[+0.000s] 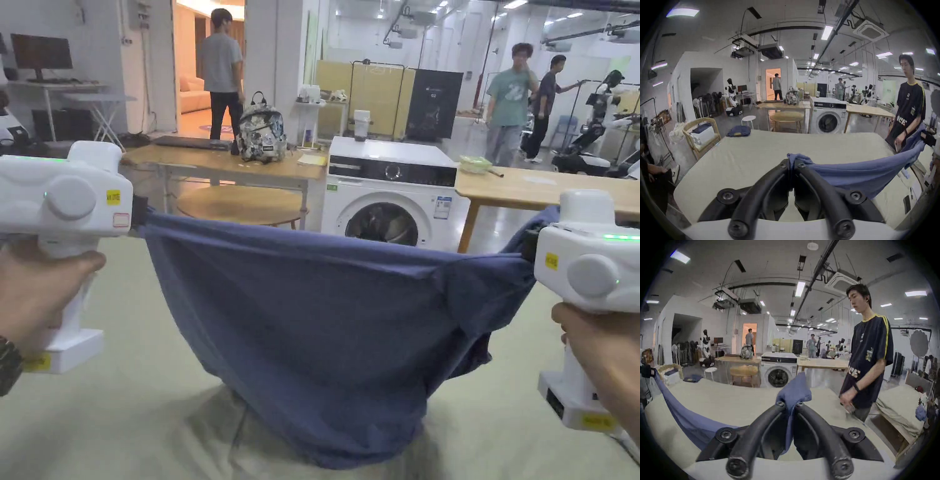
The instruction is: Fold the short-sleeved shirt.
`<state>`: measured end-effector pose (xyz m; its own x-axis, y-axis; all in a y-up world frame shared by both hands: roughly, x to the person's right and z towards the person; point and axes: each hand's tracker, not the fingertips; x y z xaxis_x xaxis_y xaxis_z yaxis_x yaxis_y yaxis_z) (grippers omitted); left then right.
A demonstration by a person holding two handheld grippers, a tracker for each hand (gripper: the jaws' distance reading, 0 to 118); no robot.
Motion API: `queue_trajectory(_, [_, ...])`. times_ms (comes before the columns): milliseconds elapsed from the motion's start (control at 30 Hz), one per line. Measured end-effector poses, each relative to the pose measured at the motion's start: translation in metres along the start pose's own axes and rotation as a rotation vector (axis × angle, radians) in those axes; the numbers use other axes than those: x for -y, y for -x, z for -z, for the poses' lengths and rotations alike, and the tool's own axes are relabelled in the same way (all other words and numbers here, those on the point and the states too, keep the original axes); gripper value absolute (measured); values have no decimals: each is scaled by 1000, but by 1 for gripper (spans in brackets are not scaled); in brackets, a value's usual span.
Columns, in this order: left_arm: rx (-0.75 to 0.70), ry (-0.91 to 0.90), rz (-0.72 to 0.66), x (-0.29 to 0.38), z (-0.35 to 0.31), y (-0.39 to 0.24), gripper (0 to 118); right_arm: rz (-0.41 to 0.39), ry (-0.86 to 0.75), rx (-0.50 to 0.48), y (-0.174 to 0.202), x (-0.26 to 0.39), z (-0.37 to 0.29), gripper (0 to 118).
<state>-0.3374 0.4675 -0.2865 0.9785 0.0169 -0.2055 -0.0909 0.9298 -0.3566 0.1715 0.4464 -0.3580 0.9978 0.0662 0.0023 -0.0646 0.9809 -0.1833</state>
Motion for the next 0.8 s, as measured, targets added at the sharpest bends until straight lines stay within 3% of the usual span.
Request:
queue_trajectory(200, [-54,-38,11,-37,3,10,0,38,-31,-15,13,-40,13,4])
queue_trajectory(800, [-124,-138,14,-134,35,11,0,12,-175,54,45,-155,57,4])
